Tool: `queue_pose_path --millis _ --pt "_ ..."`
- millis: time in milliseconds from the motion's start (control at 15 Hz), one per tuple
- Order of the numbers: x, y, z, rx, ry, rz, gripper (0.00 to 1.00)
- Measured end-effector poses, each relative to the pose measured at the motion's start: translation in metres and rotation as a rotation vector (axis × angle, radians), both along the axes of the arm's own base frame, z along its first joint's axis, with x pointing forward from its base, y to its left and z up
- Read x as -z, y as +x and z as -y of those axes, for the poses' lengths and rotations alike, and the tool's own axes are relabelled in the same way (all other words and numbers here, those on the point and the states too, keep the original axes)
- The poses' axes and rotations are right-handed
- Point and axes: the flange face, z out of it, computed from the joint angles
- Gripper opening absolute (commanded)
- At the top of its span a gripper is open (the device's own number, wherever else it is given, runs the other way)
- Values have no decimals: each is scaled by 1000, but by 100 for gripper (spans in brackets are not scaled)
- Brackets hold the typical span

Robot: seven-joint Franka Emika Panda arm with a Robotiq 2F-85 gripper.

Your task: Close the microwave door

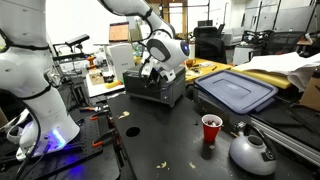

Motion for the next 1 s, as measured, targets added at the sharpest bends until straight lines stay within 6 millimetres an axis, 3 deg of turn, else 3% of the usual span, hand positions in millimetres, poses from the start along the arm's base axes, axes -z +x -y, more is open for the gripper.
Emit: queue_pose_path --millis 667,1000 --pt "-7 8 -25 -9 43 24 100" --pt "-37 10 -32 -92 -20 74 100"
